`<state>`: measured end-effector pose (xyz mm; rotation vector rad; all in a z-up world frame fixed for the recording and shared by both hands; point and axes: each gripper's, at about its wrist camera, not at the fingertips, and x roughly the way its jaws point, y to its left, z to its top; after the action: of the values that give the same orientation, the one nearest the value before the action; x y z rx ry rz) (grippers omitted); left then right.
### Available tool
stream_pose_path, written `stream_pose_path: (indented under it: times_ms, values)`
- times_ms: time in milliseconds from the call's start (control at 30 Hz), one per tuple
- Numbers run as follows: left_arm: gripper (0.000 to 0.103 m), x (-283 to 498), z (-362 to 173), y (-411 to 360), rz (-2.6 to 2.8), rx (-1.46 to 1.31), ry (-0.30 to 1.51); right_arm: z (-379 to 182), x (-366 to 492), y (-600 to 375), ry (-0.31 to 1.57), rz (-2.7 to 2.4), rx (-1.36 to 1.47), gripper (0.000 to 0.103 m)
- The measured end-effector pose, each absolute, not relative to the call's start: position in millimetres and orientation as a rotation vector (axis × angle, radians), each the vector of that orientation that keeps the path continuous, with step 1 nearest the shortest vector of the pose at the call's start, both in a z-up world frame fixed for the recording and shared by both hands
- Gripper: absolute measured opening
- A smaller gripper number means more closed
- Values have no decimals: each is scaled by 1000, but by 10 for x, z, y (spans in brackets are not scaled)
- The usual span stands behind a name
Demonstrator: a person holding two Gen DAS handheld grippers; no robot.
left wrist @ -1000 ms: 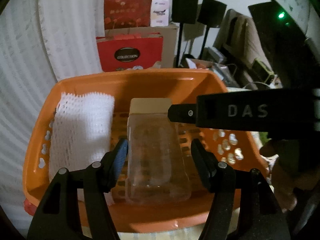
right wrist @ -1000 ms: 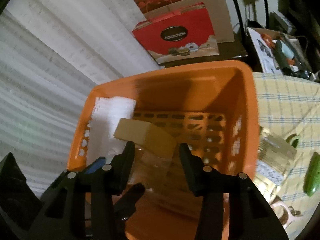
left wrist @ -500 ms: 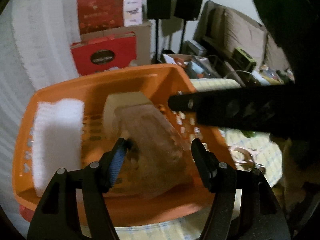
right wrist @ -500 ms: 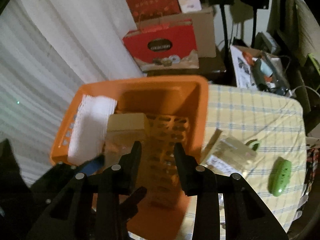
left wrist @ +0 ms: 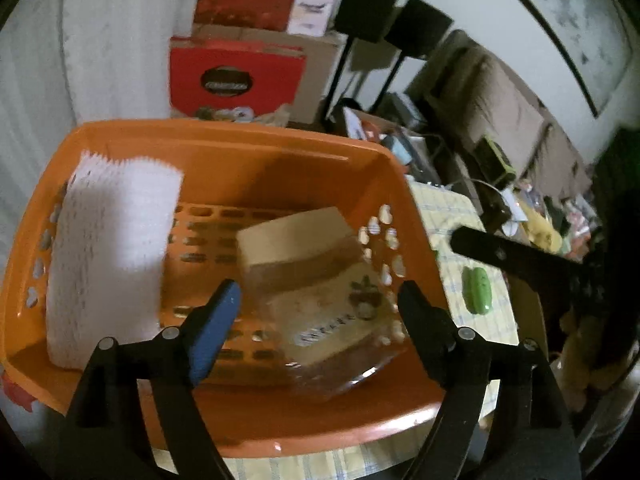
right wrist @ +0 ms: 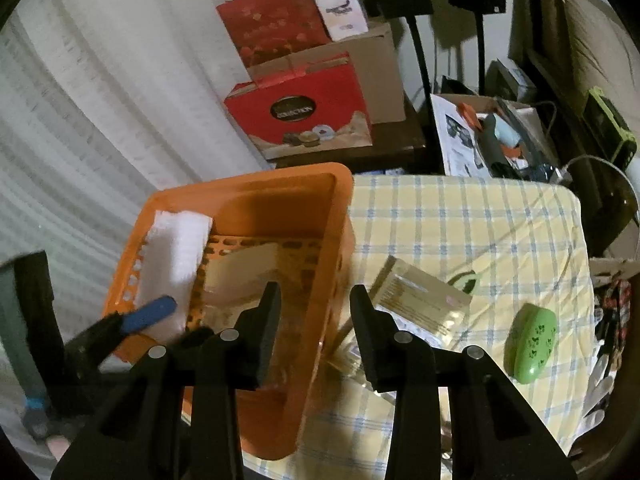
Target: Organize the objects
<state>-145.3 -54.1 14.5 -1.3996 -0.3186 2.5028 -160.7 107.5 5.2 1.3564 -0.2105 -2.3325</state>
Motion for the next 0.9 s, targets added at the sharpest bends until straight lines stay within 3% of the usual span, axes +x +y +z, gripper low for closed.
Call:
stream_pose_path:
  times_ms: [400, 900]
  values:
    - [79, -1687, -212, -458, 2414, -1618, -326, -33, -1461, 1311, -230, -2346, 1345, 42]
    - [73, -1962, -208, -134, 2381, -1594, -220, -130, -1412, 1514, -268, -2335, 1351, 43]
